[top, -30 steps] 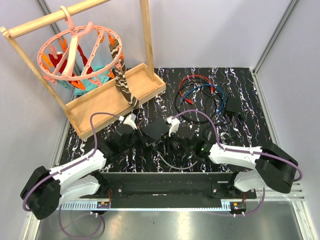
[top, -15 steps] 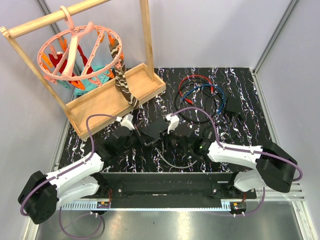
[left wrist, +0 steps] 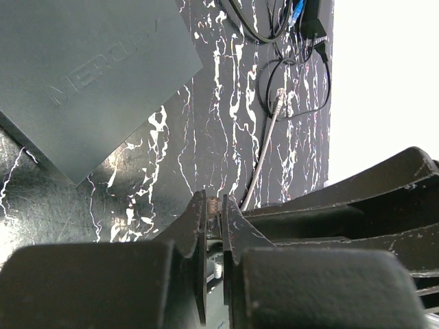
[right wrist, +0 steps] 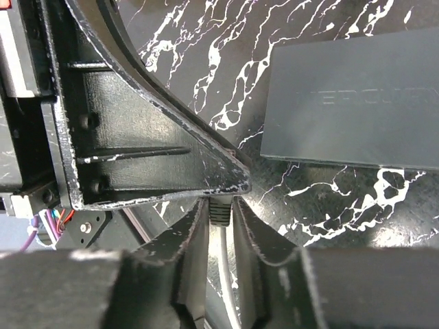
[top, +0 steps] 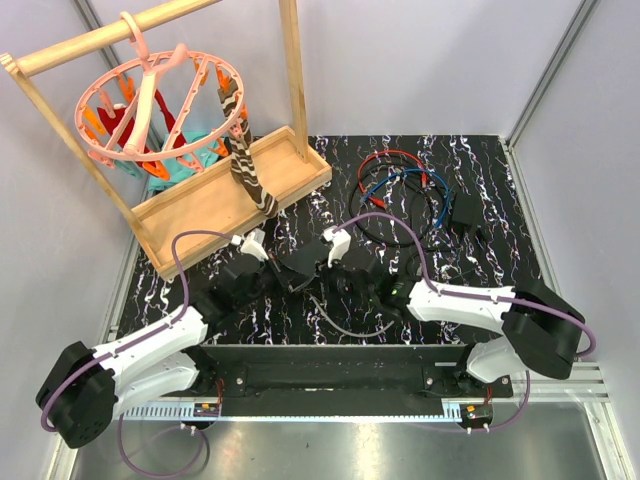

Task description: Insert the plug into the switch port

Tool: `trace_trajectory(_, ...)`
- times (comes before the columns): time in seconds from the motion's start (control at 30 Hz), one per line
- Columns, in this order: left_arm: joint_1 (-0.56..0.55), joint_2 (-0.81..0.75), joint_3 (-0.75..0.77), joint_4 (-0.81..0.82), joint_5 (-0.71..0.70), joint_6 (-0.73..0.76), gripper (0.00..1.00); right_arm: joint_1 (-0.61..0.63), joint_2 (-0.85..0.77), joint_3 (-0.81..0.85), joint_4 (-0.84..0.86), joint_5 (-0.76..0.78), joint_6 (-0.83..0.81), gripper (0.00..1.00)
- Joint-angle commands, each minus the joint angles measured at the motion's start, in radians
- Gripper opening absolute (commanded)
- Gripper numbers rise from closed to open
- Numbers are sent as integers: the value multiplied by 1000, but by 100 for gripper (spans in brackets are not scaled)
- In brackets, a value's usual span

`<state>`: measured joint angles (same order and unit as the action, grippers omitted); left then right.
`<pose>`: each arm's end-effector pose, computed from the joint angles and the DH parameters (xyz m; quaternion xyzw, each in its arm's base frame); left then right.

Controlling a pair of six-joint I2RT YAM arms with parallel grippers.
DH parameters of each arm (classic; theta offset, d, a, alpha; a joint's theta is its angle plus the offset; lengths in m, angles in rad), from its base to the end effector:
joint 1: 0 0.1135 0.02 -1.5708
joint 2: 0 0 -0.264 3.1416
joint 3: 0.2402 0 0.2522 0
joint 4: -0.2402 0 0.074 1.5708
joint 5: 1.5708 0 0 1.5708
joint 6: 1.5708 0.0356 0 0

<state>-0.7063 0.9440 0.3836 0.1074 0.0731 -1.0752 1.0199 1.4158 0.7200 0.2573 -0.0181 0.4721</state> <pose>0.1527 -0.1337 0.2000 -0.1363 0.8365 -0.4315 0.3091 0.1591 0.2602 0.2168 -0.2329 0.8112 0.3696 0.3887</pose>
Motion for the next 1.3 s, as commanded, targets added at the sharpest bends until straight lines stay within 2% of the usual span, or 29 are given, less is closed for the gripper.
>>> trace_trajectory(0.0,-4,-8,-6,63,-13,-14,0,9,21,55,30,-14,-29,23)
trace_trajectory(0.23,-4,-4,-8,77,-19,-14,2,14,35,53,25,-37,-33,0)
trace_trajectory(0.33,-4,6,0,75,-18,-5,9,14,26,42,23,-43,-35,0)
trace_trajectory(0.47,-4,4,23,43,-42,43,27,16,20,41,0,-46,-47,0)
trace_trajectory(0.57,2,-16,58,-27,-97,128,47,16,17,42,-26,-46,-62,0)
trace_trajectory(0.6,8,-28,72,-53,-113,156,60,19,14,42,-41,-43,-67,0)
trace_trajectory(0.73,48,-21,213,-242,-185,399,84,28,9,48,-96,-13,-116,0)
trace_trajectory(0.83,112,50,337,-354,-177,561,95,40,18,47,-130,13,-144,0)
trace_trajectory(1.07,275,289,497,-466,-76,727,99,71,89,87,-182,92,-188,0)
trace_trajectory(1.27,286,468,597,-518,-6,778,99,89,175,131,-176,139,-207,0)
